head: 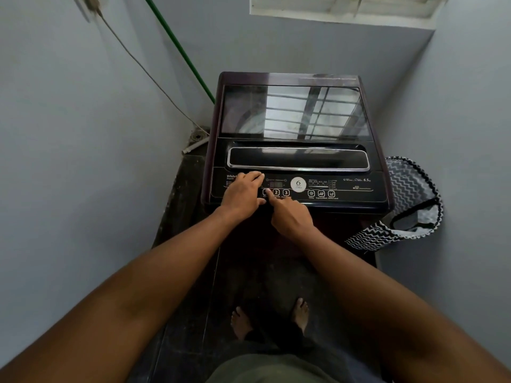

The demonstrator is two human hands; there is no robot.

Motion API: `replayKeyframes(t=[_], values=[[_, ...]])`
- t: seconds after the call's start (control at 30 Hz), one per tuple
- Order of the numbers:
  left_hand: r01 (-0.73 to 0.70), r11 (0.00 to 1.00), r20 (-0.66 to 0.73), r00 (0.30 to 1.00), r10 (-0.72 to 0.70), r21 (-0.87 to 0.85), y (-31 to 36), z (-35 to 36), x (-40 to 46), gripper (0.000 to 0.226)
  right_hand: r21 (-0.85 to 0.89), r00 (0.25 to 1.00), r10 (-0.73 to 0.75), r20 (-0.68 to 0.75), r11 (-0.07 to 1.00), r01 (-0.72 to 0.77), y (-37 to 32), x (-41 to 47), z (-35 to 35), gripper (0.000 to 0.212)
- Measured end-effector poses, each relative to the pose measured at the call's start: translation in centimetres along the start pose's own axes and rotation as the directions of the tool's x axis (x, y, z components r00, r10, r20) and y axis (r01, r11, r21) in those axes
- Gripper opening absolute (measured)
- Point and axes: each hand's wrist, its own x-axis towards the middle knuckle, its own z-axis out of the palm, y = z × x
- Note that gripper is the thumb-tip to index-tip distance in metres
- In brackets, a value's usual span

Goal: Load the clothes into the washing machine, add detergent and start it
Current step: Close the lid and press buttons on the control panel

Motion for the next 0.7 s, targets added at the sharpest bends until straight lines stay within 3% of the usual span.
replayKeyframes(t=[0.1, 0.33, 0.7], values=[[0.038, 0.999, -0.012, 0.999, -0.038, 0.007, 0.5, -0.1, 0.0, 0.076, -0.07, 1.0, -0.027, -0.009, 0.997, 0.026, -0.6, 0.1, 0.0, 0.068], [0.083, 0.996, -0.019, 0.996, -0.084, -0.034, 0.9, -0.6, 0.6, 0.058, -0.094, 0.997, -0.073, -0.011, 0.993, 0.072, -1.7, 1.8, -1.0, 0.033], [0.1, 0.993, -0.044, 0.994, -0.102, -0.059, 0.6, -0.6, 0.9, 0.045, -0.025, 0.992, -0.114, 0.05, 0.993, 0.115, -2.5, 1.5, -1.2, 0.034]])
